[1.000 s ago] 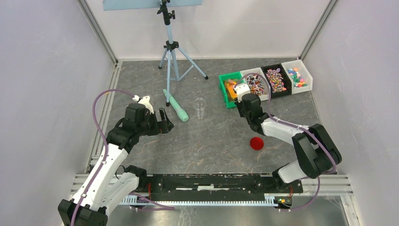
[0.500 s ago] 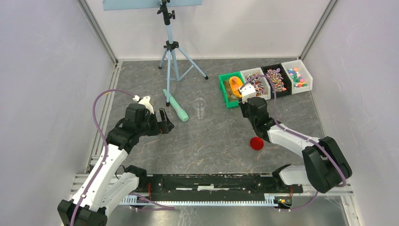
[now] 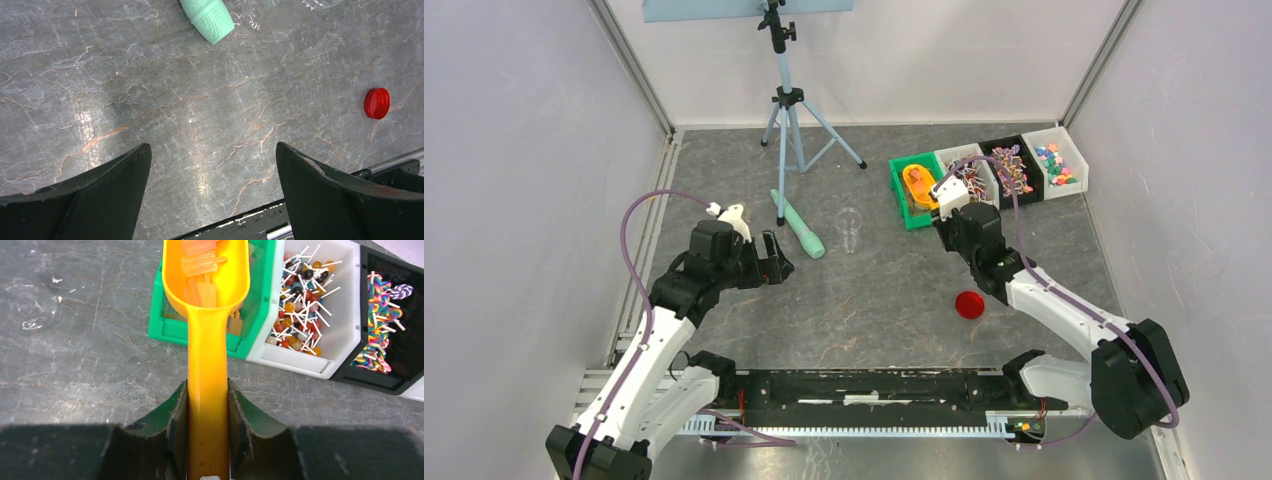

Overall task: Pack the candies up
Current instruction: Scoop the fake candies from the storage box, then place the fake candies in the packing bottle.

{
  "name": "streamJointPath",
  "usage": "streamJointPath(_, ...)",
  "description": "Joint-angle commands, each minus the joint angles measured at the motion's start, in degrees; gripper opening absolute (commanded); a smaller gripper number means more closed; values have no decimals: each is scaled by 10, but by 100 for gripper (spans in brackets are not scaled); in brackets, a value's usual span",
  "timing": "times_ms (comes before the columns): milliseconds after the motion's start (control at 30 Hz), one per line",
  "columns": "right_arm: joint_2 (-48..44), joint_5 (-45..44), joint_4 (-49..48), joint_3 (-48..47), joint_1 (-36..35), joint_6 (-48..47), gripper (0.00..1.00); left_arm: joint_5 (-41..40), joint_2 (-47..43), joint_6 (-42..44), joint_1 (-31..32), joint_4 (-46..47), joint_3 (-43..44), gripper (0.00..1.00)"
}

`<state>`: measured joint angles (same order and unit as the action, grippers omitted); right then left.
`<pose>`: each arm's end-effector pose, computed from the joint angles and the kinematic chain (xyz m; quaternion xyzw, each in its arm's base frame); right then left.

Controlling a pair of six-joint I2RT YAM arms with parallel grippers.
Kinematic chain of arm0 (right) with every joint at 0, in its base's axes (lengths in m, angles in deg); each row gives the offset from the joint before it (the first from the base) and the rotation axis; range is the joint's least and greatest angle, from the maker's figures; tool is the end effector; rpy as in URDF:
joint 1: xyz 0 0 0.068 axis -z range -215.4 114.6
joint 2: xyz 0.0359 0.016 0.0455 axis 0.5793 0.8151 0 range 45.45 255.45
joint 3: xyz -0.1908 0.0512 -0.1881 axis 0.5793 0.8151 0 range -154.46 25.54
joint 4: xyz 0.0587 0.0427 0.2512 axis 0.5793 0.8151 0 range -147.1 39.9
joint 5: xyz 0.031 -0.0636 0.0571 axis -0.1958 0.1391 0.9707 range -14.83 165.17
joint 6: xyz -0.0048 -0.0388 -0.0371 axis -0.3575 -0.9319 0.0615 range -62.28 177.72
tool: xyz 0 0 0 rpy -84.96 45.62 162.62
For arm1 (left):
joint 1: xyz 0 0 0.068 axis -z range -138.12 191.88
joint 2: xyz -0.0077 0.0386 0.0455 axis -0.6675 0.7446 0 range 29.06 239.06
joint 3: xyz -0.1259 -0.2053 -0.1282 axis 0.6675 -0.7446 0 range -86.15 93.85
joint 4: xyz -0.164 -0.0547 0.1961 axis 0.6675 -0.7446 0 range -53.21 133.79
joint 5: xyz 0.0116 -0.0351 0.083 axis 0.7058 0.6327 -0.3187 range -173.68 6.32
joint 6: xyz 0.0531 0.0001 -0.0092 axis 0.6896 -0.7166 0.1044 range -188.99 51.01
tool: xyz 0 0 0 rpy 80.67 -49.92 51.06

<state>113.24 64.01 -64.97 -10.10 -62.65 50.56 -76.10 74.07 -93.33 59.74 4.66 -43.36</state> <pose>0.2333 0.1124 0.2335 -0.1969 0.8142 0.0138 0.5460 0.1532 -0.0544 0.2785 -0.0242 0.9093 -0.2041 0.3617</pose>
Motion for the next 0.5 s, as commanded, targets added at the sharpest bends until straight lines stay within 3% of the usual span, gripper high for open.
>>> streamJointPath(0, -25, 44, 54, -56, 2, -20, 0, 2, -3, 15, 4, 10, 10, 100)
streamJointPath(333, -81, 104, 121, -84, -13, -38, 0, 1, -2, 16, 4, 11, 10, 100)
streamJointPath(467, -83, 95, 159, -112, -48, -50, 0, 1, -1, 16, 4, 11, 11, 100)
